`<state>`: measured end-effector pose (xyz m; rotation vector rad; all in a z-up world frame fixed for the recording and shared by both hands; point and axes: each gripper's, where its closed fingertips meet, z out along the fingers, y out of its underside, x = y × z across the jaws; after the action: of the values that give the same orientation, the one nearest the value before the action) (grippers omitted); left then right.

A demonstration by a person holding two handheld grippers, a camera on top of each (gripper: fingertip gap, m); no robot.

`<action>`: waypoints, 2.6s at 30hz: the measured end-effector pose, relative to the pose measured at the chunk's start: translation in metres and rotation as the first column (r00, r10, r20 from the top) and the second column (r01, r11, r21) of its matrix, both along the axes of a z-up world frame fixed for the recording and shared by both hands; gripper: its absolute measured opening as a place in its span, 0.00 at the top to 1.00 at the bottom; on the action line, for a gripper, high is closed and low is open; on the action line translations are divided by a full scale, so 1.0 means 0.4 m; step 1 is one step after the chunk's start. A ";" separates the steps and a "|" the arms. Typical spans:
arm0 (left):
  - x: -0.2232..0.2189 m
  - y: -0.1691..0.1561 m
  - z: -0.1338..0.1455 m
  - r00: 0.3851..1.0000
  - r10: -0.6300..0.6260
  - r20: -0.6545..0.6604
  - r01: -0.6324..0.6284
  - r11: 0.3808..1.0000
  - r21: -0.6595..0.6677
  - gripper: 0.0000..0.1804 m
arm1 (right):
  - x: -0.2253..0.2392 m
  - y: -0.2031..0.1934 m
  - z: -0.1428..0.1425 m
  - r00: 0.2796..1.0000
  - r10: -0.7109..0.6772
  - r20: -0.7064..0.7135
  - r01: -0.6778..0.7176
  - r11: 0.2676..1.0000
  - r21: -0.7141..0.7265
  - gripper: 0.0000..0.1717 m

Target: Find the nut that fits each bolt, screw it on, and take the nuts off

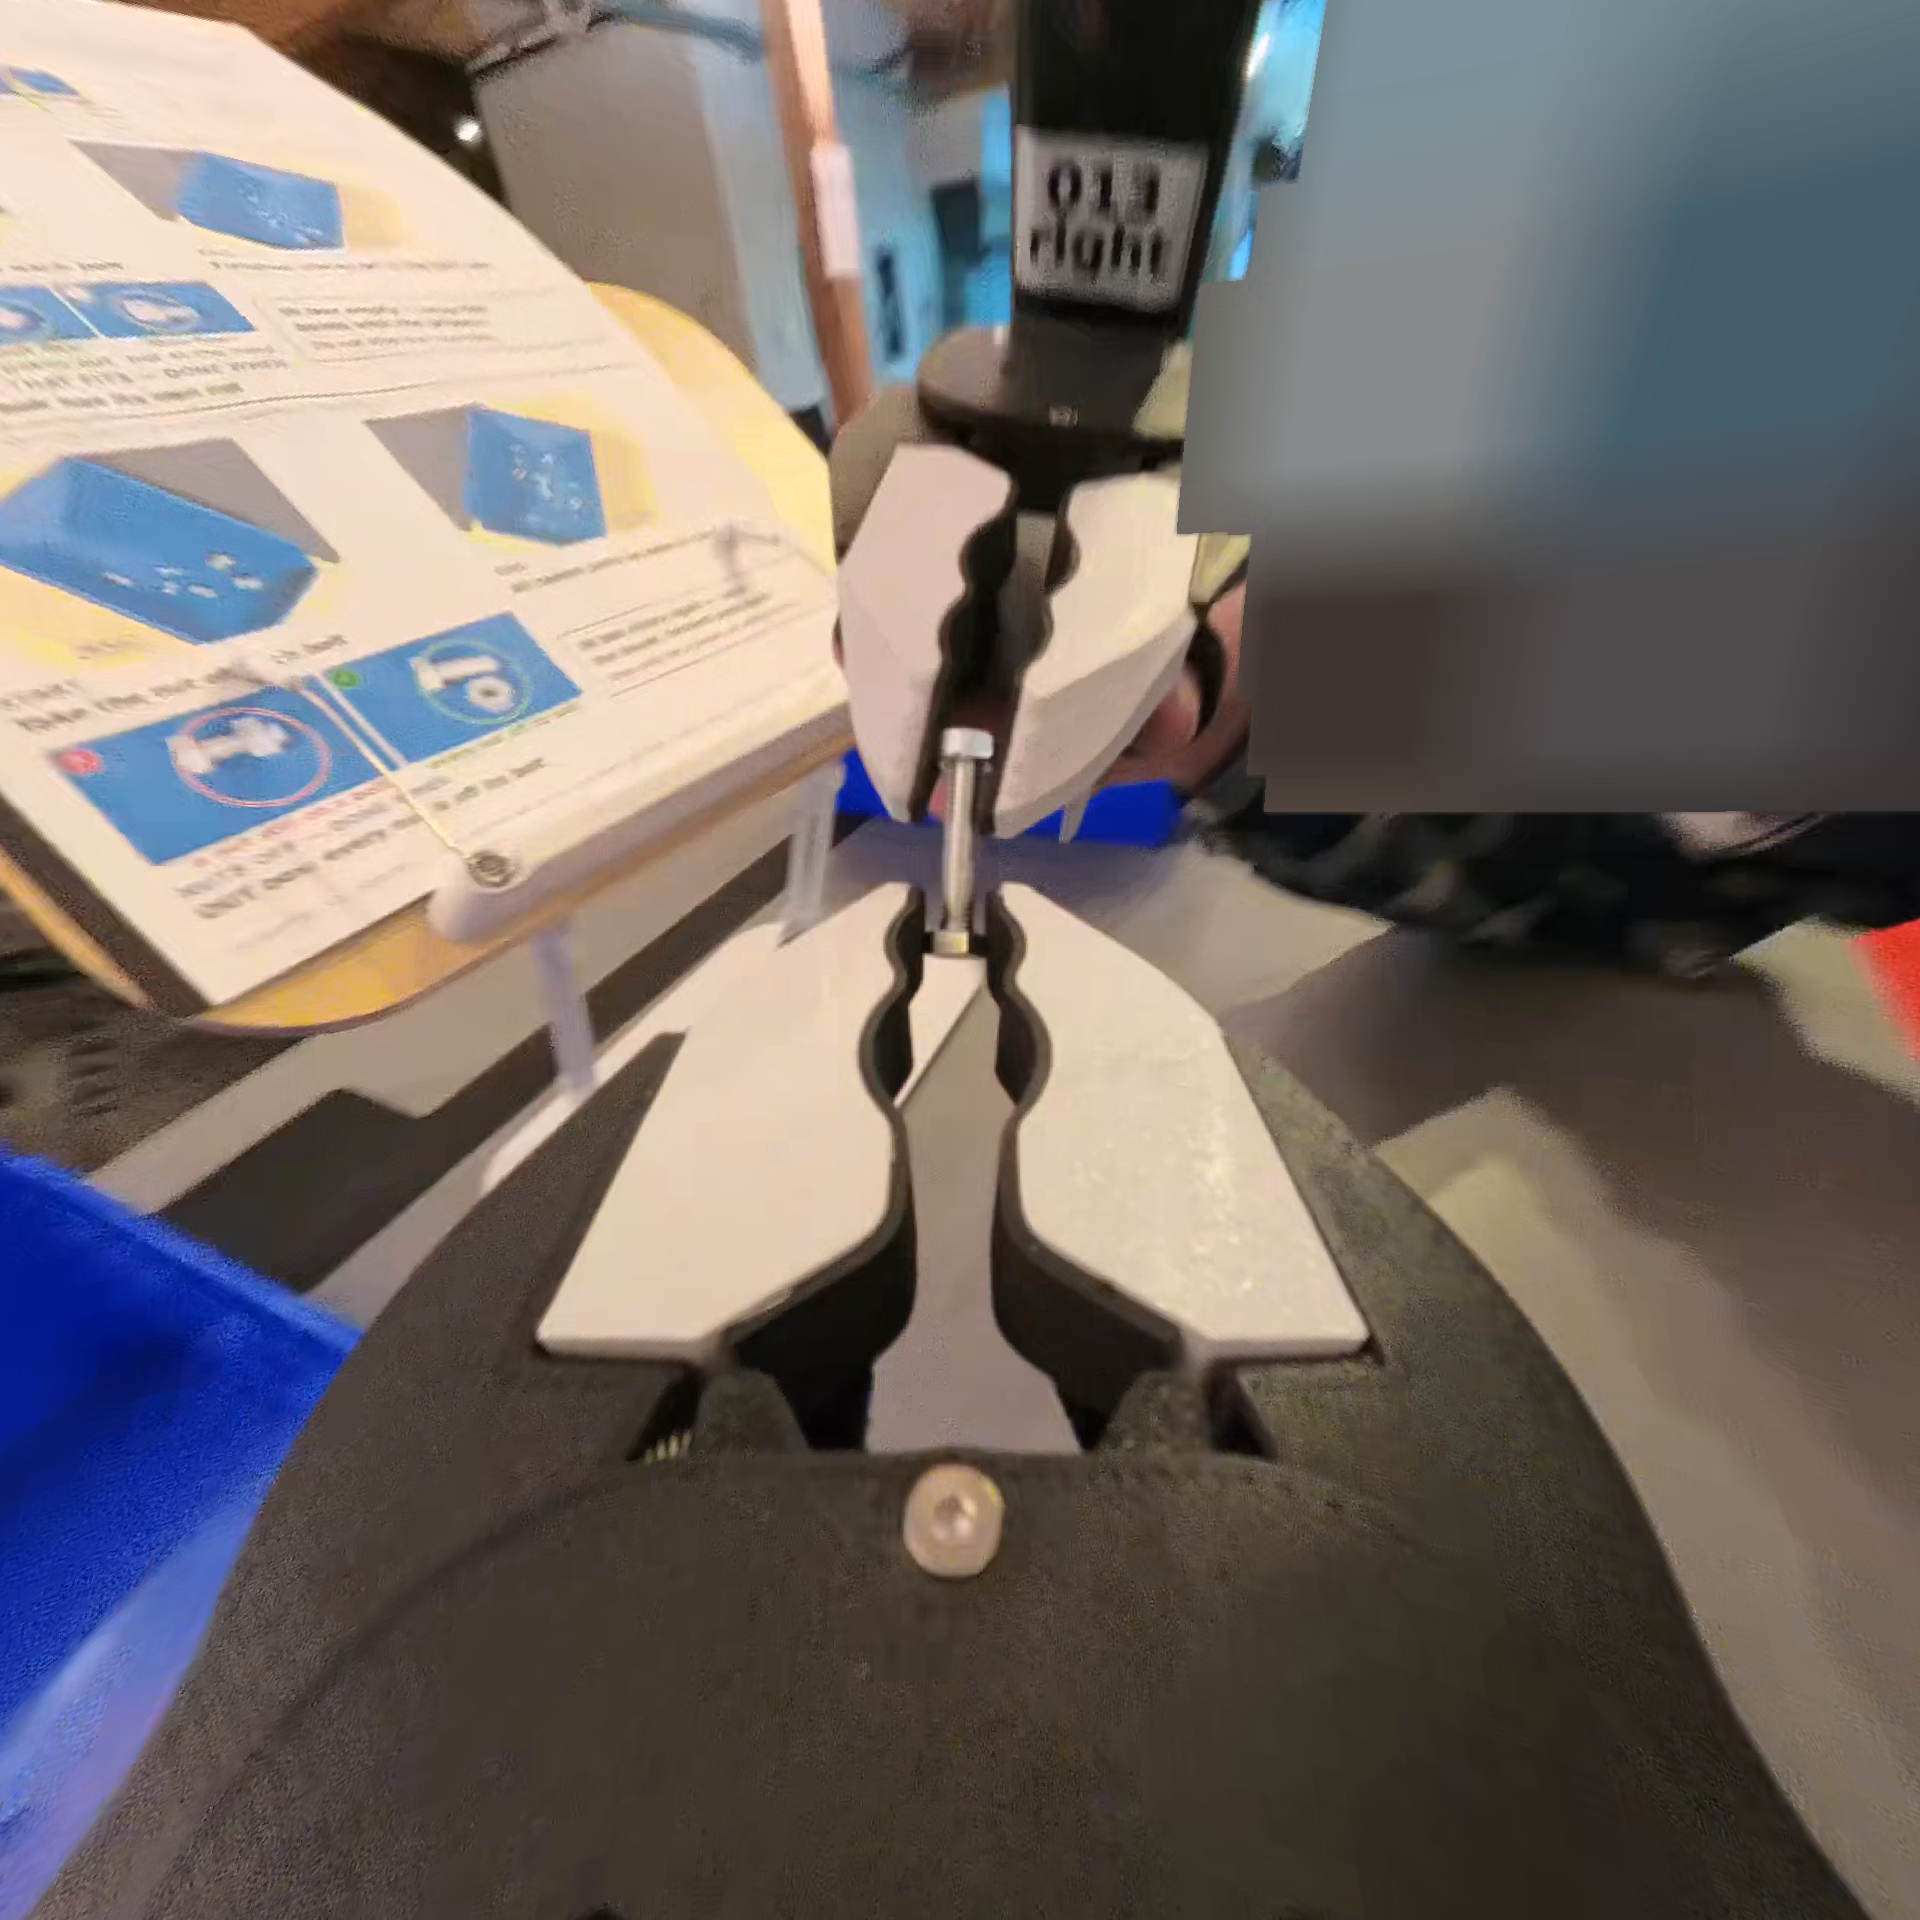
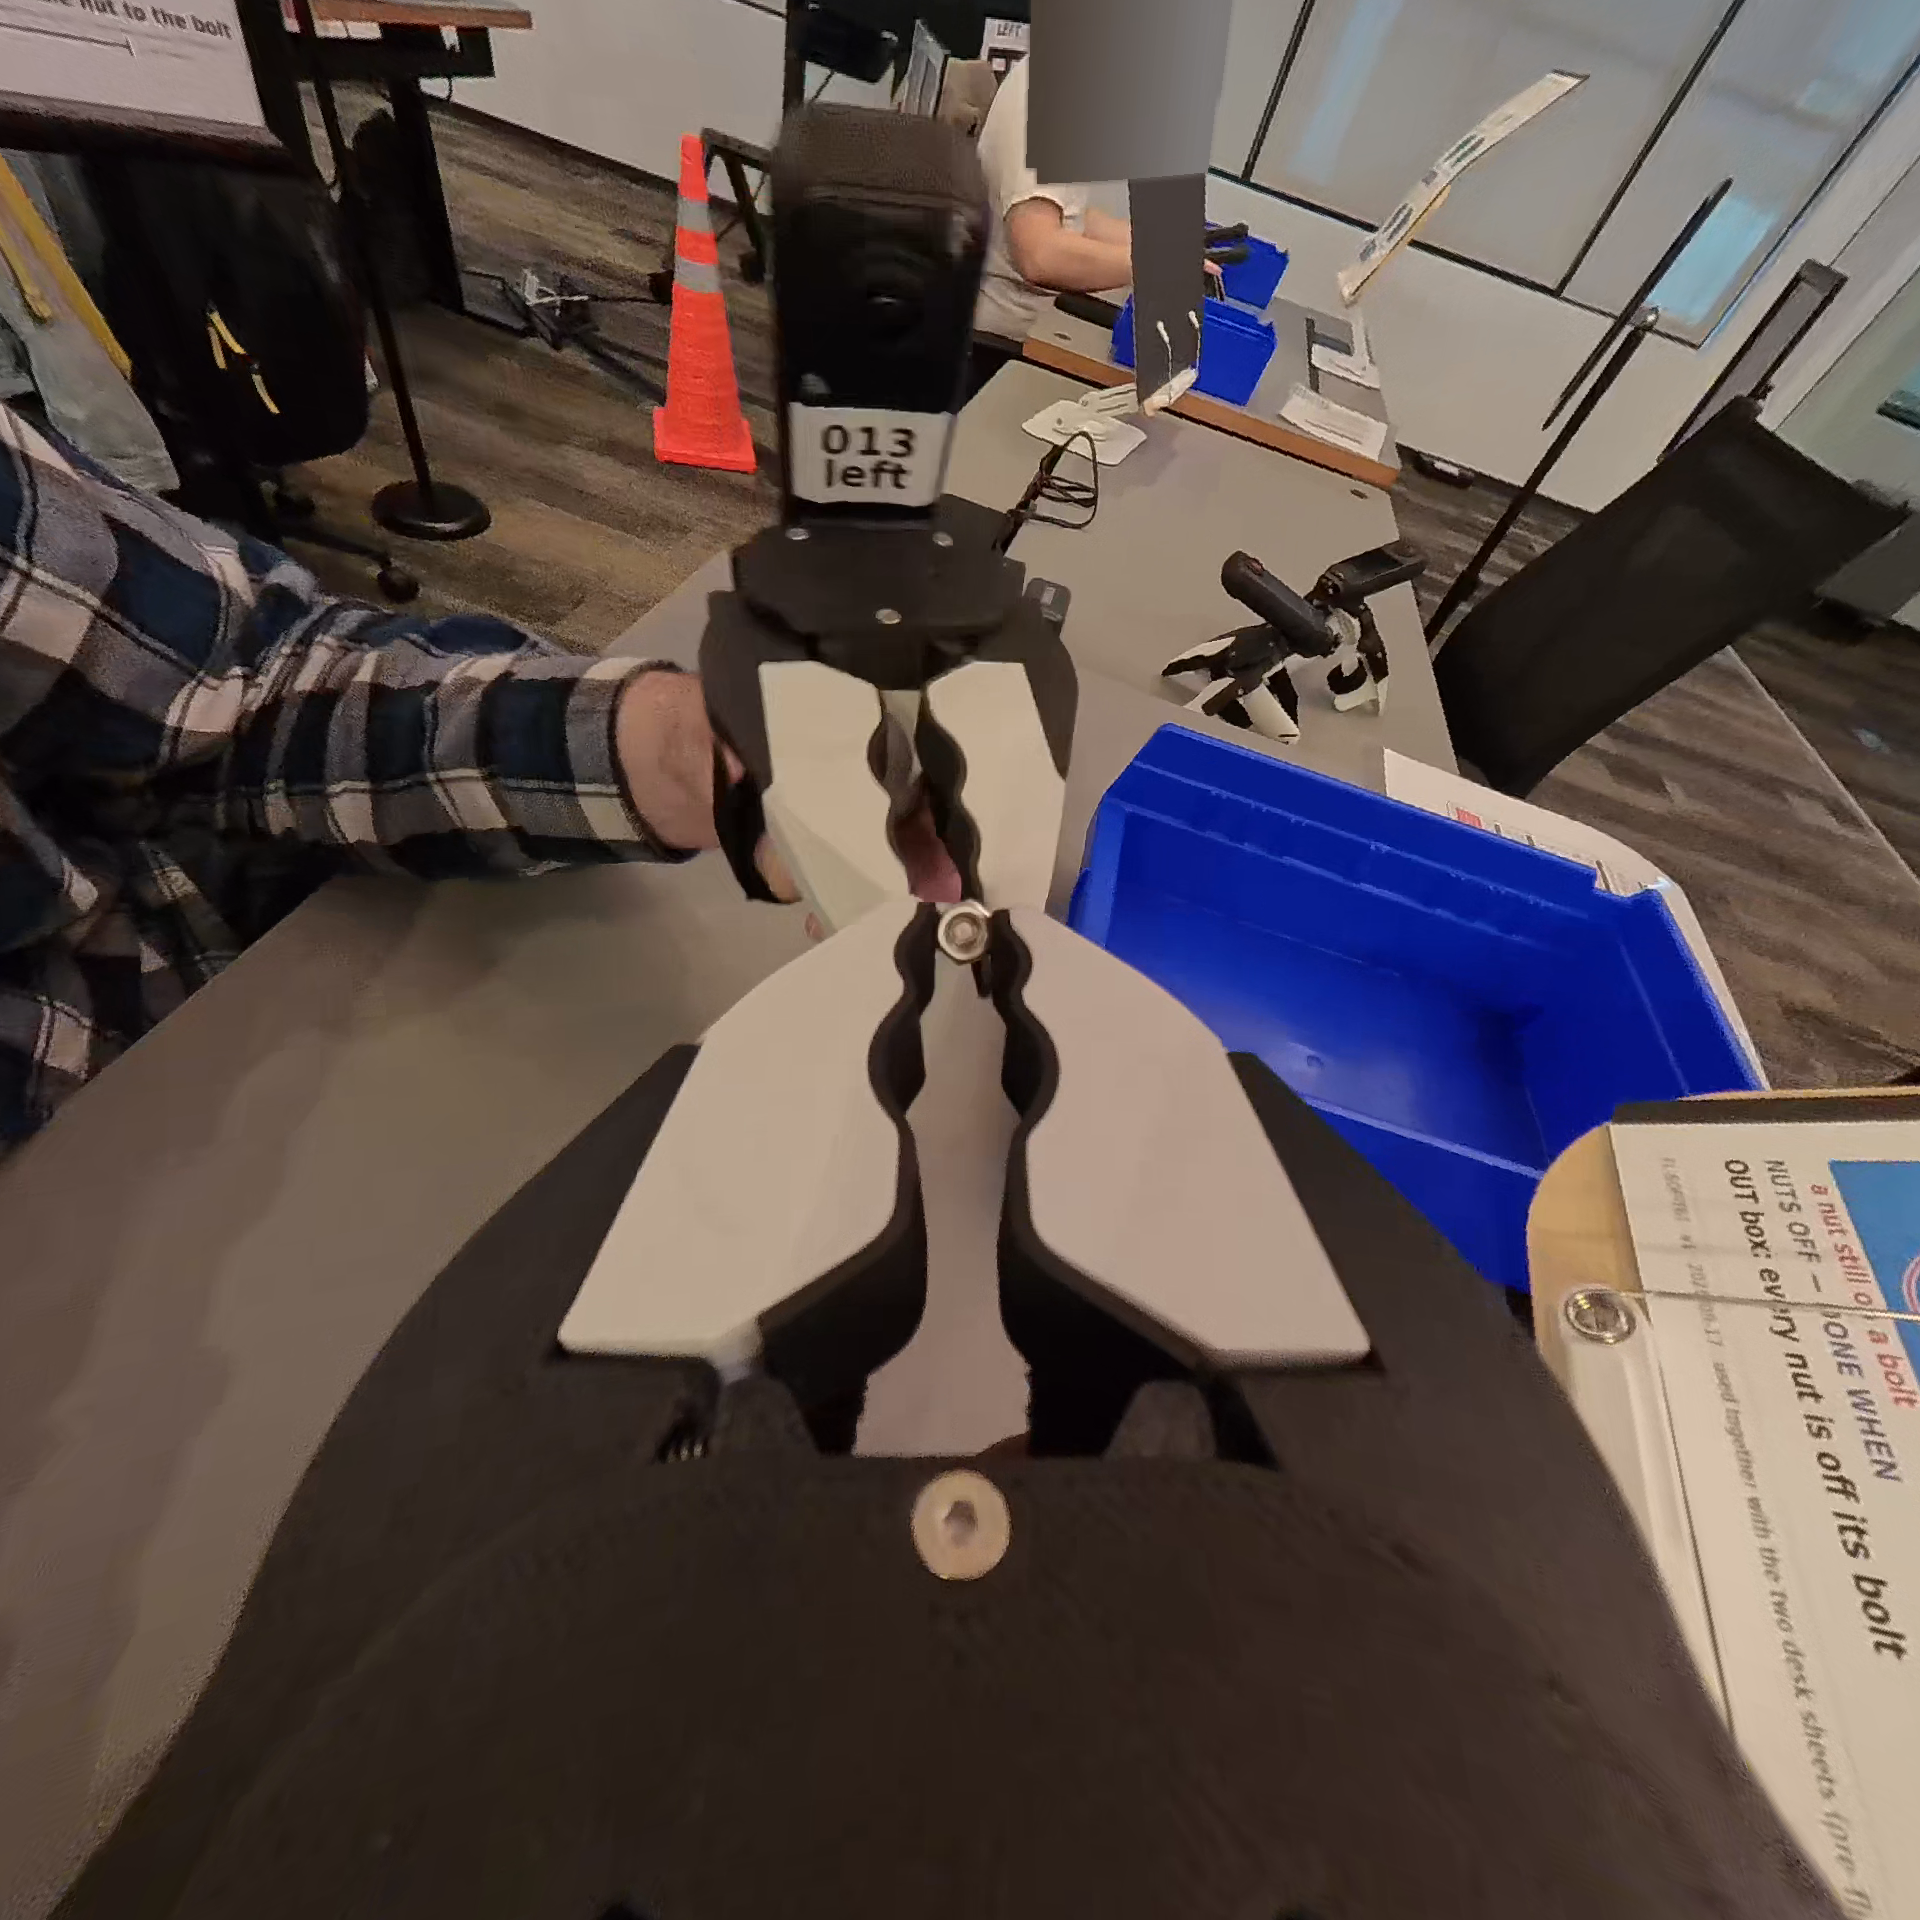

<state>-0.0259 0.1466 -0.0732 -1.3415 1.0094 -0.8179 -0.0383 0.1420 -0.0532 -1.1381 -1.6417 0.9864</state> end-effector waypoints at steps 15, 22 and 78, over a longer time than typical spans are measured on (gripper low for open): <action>-0.039 0.079 0.001 0.863 0.483 -0.149 -0.386 0.821 0.421 0.79 | -0.014 0.059 0.014 0.989 -0.121 -0.080 0.098 0.965 -0.245 0.94; -0.040 0.075 -0.006 0.862 0.478 -0.167 -0.373 0.822 0.430 0.94 | -0.020 0.045 0.010 0.992 -0.101 -0.070 0.081 0.968 -0.239 0.94; -0.069 0.067 -0.048 0.956 0.265 -0.123 -0.237 0.950 0.202 0.67 | -0.046 0.053 -0.012 0.989 -0.089 -0.120 0.070 0.985 -0.155 0.94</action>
<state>-0.0537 0.1733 -0.0925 -1.3506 0.9784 -0.4257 -0.0566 0.1632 -0.0579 -1.2063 -1.4303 1.1228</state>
